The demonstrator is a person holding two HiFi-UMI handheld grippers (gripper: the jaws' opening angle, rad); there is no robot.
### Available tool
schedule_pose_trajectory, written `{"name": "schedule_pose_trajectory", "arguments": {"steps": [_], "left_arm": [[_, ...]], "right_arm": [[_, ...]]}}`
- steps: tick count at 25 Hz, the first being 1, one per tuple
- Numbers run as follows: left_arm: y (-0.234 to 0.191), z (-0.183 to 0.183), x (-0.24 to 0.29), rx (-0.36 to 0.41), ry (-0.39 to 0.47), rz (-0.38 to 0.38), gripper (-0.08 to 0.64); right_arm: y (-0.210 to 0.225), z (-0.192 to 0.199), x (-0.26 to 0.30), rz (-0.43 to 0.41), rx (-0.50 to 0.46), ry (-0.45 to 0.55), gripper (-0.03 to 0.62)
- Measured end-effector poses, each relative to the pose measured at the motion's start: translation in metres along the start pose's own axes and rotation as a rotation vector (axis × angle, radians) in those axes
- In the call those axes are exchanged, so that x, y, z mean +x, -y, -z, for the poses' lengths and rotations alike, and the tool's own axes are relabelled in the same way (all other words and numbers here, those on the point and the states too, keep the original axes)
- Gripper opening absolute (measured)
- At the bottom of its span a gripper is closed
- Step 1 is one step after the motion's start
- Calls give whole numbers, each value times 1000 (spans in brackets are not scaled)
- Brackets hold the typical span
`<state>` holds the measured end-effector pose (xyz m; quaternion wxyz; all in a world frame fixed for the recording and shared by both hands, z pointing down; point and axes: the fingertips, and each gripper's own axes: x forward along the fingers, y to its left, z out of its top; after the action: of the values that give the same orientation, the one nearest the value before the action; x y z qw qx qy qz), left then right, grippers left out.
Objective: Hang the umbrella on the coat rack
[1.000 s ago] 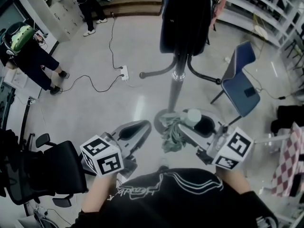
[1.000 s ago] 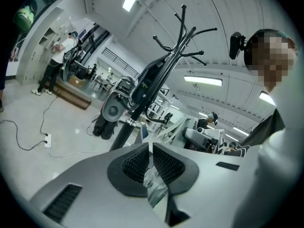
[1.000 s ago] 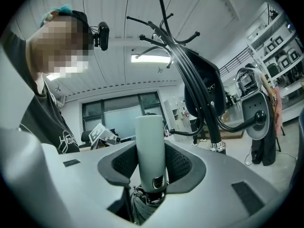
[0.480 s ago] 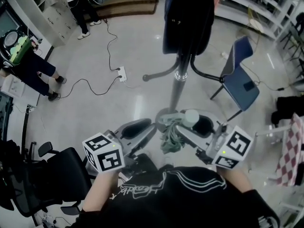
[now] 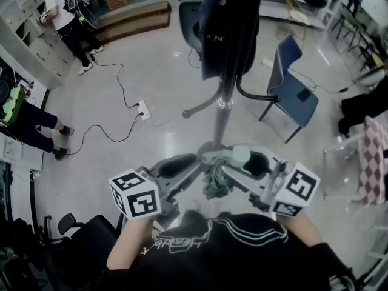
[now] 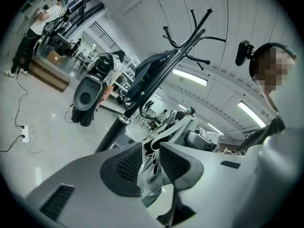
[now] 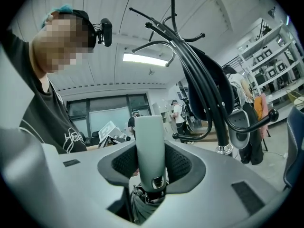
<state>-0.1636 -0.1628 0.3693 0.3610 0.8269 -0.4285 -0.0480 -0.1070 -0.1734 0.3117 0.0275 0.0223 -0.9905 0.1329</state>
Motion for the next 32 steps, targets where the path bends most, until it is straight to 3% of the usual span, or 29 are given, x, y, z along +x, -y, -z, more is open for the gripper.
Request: {"name": "schedule_pose_trajectory", "arguments": {"steps": [6,13,19,32], "left_arm": [[-11,-17,-12,-40,-24,120,94],[-20,-21,-13,-30,-51,202,59],[-25,-24,-11,21,-77,240,3],[-31,-38,-20,123,-76,252,-2]], "right_arm": [[-11,-11,25,55,-33,12,161],[-20,-18,40,99,-49,42,161],[-15,-5,44,167,-46,28,161],[-14,5,50,288,-43,27,161]]}}
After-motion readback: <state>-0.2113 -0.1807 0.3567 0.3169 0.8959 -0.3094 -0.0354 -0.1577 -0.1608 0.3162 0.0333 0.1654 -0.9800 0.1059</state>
